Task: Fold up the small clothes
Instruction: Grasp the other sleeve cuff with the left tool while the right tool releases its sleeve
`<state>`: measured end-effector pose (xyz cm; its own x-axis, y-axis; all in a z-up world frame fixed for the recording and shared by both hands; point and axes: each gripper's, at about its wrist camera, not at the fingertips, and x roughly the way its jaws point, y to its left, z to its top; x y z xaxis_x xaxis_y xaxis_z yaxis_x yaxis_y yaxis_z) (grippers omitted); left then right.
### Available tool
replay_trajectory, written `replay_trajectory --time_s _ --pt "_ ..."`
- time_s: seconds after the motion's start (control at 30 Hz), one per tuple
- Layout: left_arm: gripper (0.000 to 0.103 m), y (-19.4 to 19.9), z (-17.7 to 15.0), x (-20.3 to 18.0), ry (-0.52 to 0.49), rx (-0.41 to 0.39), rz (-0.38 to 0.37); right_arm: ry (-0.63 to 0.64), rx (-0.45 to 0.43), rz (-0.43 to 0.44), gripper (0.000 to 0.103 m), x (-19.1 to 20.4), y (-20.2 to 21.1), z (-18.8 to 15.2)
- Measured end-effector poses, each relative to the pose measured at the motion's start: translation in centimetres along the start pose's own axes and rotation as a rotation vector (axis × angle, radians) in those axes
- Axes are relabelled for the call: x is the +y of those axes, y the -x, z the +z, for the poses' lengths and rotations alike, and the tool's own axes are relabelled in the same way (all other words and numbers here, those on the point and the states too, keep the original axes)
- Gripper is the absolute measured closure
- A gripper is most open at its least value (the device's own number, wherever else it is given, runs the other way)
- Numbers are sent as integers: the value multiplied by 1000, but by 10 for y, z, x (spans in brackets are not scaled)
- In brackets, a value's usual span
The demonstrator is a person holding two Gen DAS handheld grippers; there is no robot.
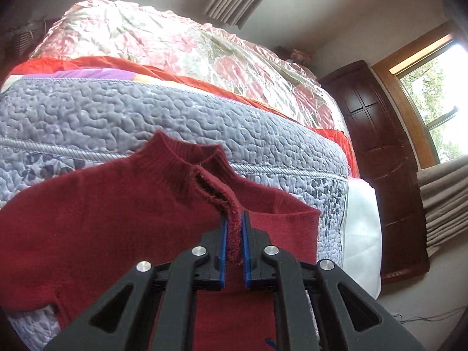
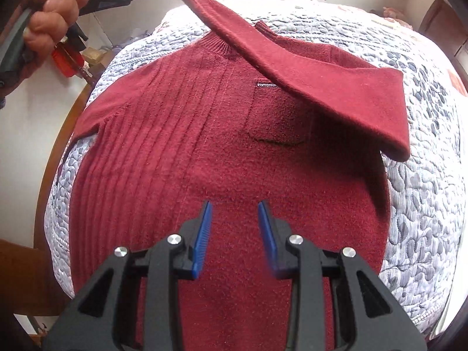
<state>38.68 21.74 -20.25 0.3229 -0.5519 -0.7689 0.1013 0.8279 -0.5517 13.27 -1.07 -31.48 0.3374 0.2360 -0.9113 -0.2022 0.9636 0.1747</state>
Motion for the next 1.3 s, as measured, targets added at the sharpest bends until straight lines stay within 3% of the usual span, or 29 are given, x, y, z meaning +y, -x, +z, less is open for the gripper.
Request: replay_trajectory --time_s 0.27,0.5,0.87,1.03,1.17,1.3 --pt "95 12 -10 64 39 -33 41 19 20 5 70 7 -5 -4" --pt "95 22 -13 99 54 -58 58 29 37 3 70 9 -11 -6" --pt "95 -22 -66 169 196 22 124 -88 34 36 70 -30 -21 5" --pt "94 -37 -79 195 265 54 133 -226 -59 50 70 -88 -16 48" --pt "93 -41 -80 201 270 62 136 -293 -153 18 61 -140 -26 101" --pt "92 -42 -77 201 272 62 138 -360 -163 -1 61 -178 -57 138"
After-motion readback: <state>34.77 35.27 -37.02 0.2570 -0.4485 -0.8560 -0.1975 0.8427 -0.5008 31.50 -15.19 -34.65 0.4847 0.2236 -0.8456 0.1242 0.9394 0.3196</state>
